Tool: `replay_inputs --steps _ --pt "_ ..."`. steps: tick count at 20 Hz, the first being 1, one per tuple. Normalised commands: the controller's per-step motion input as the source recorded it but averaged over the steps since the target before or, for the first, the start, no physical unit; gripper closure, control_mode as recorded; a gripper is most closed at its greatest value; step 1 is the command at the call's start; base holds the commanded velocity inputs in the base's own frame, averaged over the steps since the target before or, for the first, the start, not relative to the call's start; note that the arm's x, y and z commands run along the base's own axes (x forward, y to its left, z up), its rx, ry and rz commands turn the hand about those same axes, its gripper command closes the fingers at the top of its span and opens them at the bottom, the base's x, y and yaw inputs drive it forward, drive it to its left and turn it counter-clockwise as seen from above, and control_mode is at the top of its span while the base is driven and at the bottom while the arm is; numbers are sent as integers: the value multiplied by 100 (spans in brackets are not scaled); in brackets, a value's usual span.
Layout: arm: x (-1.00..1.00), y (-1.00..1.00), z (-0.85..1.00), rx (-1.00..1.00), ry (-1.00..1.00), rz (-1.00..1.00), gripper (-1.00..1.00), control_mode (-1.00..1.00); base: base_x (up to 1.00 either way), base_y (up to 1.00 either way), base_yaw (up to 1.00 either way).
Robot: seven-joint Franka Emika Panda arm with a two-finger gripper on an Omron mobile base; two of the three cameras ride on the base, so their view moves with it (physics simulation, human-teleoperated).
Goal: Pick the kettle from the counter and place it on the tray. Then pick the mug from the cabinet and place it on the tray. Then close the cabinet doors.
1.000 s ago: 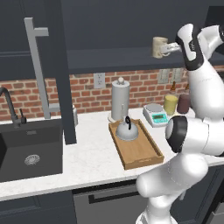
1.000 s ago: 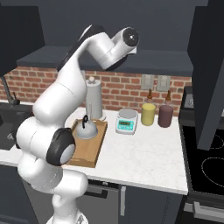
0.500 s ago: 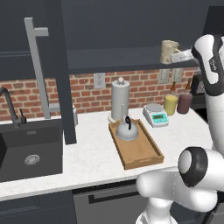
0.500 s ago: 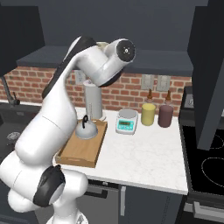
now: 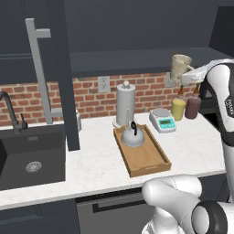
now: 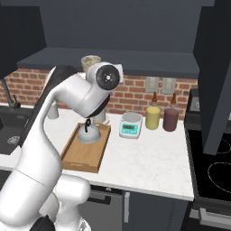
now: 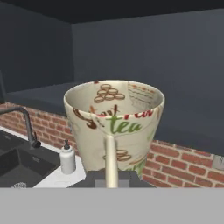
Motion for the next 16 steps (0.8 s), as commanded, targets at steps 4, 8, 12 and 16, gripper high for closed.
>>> replay_inputs --steps 4,8,12,16 --pt "-51 44 -46 -6 11 -8 100 -100 0 0 0" --pt "-38 47 -61 -2 15 -11 100 -100 0 0 0" --pt "-28 40 -67 0 18 -9 100 -100 0 0 0" --pt "-18 30 -69 0 19 -8 100 -100 0 0 0"
